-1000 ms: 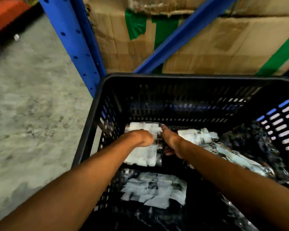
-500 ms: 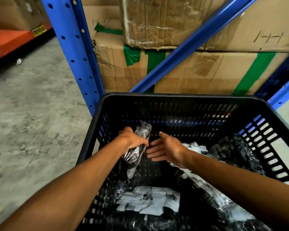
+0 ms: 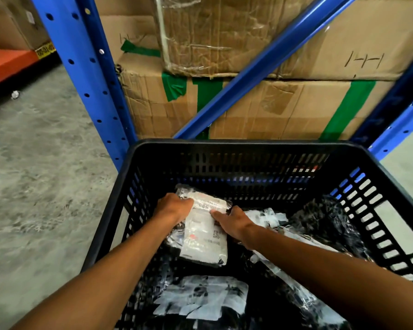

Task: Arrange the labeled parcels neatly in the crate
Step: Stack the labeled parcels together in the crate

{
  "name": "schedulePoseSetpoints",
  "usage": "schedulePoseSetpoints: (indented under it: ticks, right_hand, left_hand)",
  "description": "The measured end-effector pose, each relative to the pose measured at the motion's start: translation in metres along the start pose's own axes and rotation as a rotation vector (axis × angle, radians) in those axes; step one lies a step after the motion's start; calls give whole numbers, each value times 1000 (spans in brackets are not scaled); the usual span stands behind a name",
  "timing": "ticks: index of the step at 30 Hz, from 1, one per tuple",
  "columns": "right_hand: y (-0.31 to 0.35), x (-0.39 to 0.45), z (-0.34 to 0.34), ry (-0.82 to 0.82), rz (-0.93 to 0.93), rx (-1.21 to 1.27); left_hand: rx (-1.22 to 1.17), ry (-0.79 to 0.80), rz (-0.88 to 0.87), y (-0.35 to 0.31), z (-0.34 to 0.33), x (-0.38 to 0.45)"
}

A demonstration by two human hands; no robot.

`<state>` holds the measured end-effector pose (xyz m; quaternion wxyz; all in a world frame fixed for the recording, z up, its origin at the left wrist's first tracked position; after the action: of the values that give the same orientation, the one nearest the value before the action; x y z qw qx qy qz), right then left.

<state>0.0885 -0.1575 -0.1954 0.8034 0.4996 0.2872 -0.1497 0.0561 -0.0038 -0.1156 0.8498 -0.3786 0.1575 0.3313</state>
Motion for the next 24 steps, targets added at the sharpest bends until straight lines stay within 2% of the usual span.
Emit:
schedulePoseSetpoints:
  ticks: [3, 7, 12, 15, 17, 19, 21, 24]
  right_hand:
    - [0, 3, -9, 23, -11, -57]
    - [6, 4, -16, 112, -38, -215]
    - [9, 8, -28, 158, 25, -376]
    - [11, 6, -26, 132, 40, -340]
    - [17, -5, -23, 175, 48, -397]
    - [32, -21, -14, 265, 124, -640]
    - [57, -40, 6, 253, 213, -880]
    - [81, -60, 56, 154, 226, -1130]
  left_hand:
    - [28, 64, 46, 14, -15, 10]
    - [72, 65, 65, 26, -22, 19]
    - [184, 118, 37, 49, -43, 48]
    - [215, 116, 16, 42, -37, 39]
    - [294, 84, -16, 37, -33, 32]
    - [443, 18, -95, 26, -32, 28]
    - [559, -4, -235, 4, -34, 19]
    - [585, 204, -450, -33, -40, -3]
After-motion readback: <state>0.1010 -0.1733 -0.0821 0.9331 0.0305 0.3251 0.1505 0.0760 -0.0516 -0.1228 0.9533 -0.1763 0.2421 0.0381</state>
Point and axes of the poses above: each hand's wrist, its own x-axis towards the middle knuckle, its own z-axis out of the back of the hand, y = z × x, the point moved 2 cm from there along x, towards the middle knuckle, and after that the axes turned 4 degrees about x, right-handed, at the moved point
